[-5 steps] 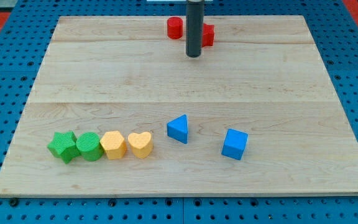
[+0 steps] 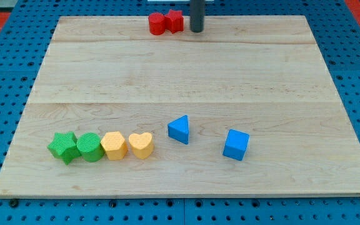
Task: Move red circle and red star slightly left a bit
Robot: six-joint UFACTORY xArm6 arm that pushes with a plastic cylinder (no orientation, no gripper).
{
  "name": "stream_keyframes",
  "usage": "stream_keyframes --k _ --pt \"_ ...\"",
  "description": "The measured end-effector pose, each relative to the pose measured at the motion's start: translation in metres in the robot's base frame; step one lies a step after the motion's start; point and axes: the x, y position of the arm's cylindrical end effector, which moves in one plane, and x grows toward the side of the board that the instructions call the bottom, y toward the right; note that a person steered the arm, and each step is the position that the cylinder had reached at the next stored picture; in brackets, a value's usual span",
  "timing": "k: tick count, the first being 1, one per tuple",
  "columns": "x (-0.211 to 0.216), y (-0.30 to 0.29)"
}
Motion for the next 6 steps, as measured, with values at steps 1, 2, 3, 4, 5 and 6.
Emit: stream_keyframes --k 1,2,3,4,5,6 --pt "-0.034 0.010" --pt "-0.034 -0.013" --pt "-0.034 -0.050" --pt "-0.032 -0.064" --pt "-0.034 -0.064" --pt "-0.031 -0.073"
